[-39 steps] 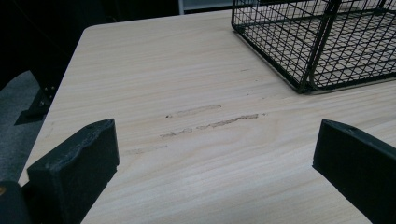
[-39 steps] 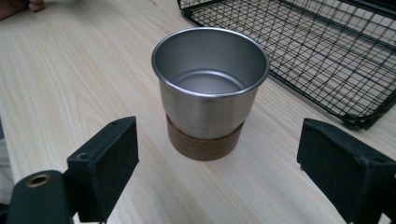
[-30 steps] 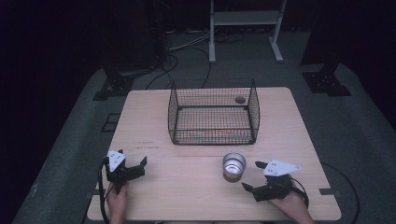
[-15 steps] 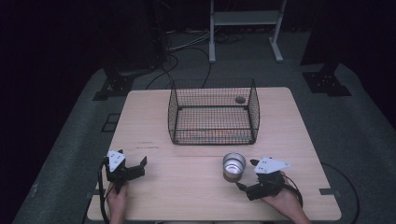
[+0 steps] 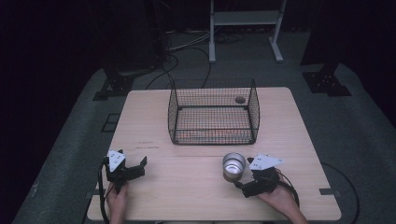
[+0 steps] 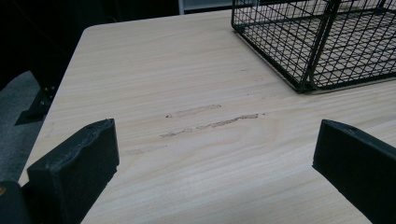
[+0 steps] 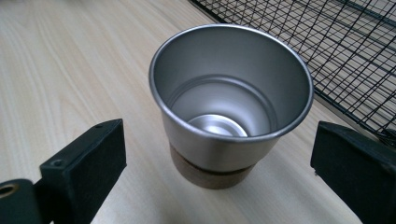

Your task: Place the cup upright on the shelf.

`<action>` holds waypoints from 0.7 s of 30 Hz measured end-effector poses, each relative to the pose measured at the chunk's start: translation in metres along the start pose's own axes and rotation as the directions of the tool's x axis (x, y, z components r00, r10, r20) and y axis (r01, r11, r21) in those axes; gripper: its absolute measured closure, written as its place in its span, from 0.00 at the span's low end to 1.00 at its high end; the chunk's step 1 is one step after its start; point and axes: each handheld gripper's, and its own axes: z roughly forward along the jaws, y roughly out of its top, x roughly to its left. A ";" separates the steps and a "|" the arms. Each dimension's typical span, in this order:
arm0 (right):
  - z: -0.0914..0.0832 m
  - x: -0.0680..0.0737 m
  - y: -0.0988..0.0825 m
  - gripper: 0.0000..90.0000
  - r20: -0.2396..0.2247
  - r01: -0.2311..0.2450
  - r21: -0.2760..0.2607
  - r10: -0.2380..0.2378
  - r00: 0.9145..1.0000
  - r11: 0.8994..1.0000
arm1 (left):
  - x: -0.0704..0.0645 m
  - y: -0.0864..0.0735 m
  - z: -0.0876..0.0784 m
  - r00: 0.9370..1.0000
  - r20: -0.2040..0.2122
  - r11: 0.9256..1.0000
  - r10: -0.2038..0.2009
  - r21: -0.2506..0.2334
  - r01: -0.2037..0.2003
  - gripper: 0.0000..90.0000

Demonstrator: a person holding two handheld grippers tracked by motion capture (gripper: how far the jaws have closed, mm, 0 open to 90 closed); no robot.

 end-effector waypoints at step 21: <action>0.022 -0.006 0.009 0.03 0.007 0.002 0.011 -0.002 1.000 1.000 | 0.000 0.000 0.000 1.000 0.001 1.000 0.000 0.000 0.000 0.00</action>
